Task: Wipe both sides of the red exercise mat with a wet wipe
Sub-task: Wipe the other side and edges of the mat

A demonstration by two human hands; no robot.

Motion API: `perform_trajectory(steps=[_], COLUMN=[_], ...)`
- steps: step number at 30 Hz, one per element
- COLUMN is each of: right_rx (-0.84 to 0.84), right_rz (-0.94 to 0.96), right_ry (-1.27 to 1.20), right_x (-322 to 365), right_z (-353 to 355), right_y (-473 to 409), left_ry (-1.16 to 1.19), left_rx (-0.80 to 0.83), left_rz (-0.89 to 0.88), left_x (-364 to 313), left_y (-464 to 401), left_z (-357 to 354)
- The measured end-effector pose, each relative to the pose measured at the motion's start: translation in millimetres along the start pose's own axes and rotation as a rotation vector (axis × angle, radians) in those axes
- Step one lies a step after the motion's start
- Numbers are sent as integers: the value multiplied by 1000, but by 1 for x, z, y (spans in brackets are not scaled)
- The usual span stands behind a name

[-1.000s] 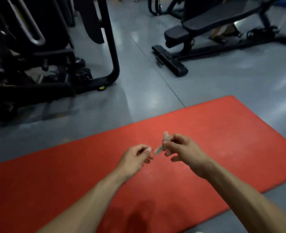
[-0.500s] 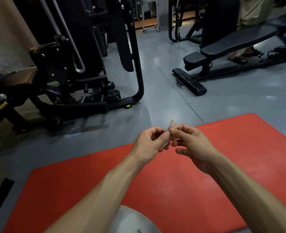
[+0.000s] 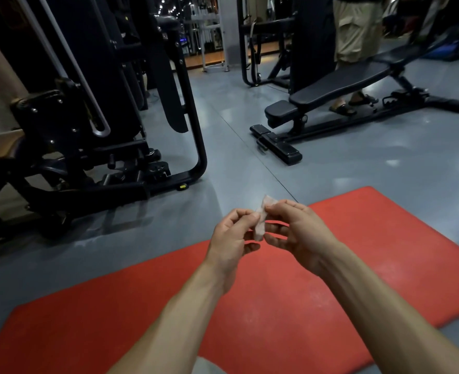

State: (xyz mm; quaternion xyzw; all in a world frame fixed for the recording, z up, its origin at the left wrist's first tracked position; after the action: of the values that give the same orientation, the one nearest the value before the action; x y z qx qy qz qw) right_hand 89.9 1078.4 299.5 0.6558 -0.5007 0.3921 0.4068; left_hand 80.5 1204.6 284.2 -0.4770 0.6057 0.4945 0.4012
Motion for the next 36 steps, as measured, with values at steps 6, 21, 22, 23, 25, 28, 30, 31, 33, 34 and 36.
perform_trajectory(steps=[6, 21, 22, 23, 25, 28, 30, 31, 33, 34, 36], right_rx=[-19, -128, -137, -142, -161, -223, -262, -281, -321, -341, -361], right_rz=[-16, 83, 92, 102, 125, 166, 194, 204, 224, 239, 275], right_ry=[0, -16, -32, -41, -45, -64, -75, -79, -80, -69, -18], right_x=[1, 11, 11, 12, 13, 16, 18, 19, 22, 24, 29], right_z=[13, 26, 27, 28, 30, 39, 45, 48, 54, 57, 63], right_y=[1, 2, 2, 2, 2, 1, 1, 1, 4, 4, 4], left_ry=[107, 191, 192, 190, 181, 155, 132, 120, 89, 73, 60], left_rx=[-39, -203, -219, -236, -266, -326, -378, -374, -293, -236, -151], left_rz=[48, 16, 11, 5, -10, -13, 0, 12, 64, 90, 110], left_x=[6, 10, 9, 9, 9, 6, 6, 6, 9, 10, 9], left_y=[-6, -3, -2, -2, -3, -4, -4, -5, -5, -3, 1], left_z=[-6, 5, 6, 6, 5, 4, 7, 6, -2, -7, -13])
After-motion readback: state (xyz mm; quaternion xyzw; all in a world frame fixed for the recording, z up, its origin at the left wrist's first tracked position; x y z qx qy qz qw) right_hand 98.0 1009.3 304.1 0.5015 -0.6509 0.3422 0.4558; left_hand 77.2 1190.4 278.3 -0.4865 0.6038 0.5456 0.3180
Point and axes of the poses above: each hand's wrist, its own y-axis away from the middle knuckle, its own z-axis out of the back of the hand, x = y × z, the point moved 7 cm from there along -y, towards the middle knuckle, and after that the axes turned 5 degrees about z, right-handed, at the moved point
